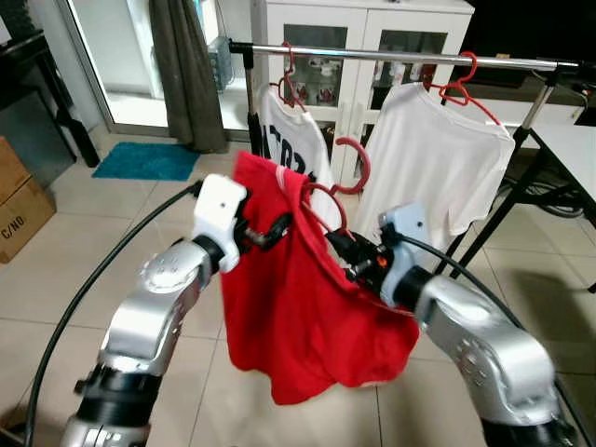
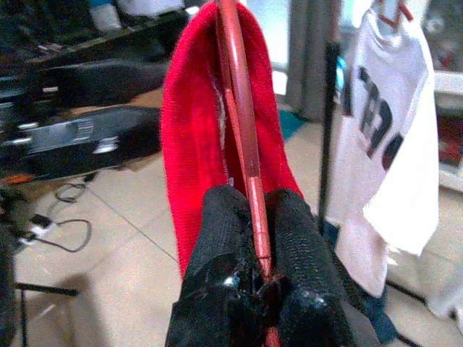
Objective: Hang hanger
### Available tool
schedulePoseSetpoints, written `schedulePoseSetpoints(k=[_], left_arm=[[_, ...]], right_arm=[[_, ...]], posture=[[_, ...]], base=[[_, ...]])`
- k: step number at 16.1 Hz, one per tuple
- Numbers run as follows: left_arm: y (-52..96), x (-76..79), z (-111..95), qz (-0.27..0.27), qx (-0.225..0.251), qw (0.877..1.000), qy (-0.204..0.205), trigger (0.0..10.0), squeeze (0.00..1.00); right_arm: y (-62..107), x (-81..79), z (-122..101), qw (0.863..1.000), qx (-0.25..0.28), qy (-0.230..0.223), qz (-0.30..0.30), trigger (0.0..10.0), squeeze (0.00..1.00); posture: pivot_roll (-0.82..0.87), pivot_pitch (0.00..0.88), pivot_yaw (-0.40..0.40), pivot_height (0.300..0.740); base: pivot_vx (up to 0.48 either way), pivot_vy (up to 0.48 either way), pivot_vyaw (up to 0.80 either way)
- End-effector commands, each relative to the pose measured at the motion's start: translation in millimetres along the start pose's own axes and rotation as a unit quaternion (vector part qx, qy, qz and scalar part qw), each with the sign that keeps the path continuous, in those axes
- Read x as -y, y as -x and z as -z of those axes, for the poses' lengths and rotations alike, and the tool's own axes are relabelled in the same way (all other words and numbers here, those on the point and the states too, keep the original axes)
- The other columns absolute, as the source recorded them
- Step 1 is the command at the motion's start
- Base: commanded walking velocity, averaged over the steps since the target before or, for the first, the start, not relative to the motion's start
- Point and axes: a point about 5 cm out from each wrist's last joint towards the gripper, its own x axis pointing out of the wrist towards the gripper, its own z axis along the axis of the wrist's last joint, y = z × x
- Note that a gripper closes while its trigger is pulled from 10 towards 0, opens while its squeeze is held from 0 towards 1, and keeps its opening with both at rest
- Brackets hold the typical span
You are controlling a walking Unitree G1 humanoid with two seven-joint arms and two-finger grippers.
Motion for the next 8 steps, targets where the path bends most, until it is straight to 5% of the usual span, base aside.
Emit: schedulePoseSetpoints(k=[1,2,6,8], left_arm=[[6.2,-6.5,-4,-0.01,0.012,1.0,0.016,10.0,0.0],[11.8,-4.9,-8,0.011,0.031,0.998,0.053,10.0,1.0],[15.5,11.0,-19,0.089,0.065,0.988,0.112,10.0,1.0],[7.0,18.9,-14,0.12,0.039,0.986,0.106,10.0,0.99]], right_arm=[[-3.3,3.0,-14,0.999,0.029,0.014,0.02,0.0,0.0],[-7.9,4.2,-17,0.999,0.034,0.02,0.03,0.0,0.0],[-17.6,1.3,-22,0.998,0.04,0.033,0.026,0.0,0.0],[-18.5,-1.8,-27,0.998,0.05,0.033,0.015,0.0,0.0]], posture=[[-0.14,0.0,-0.005,0.74],[-0.14,0.0,-0.011,0.74],[-0.13,0.0,-0.012,0.74],[-0.13,0.0,-0.011,0.74]], base=[[0.0,0.0,0.0],[0.0,0.0,0.0],[0.0,0.0,0.0],[0.0,0.0,0.0]])
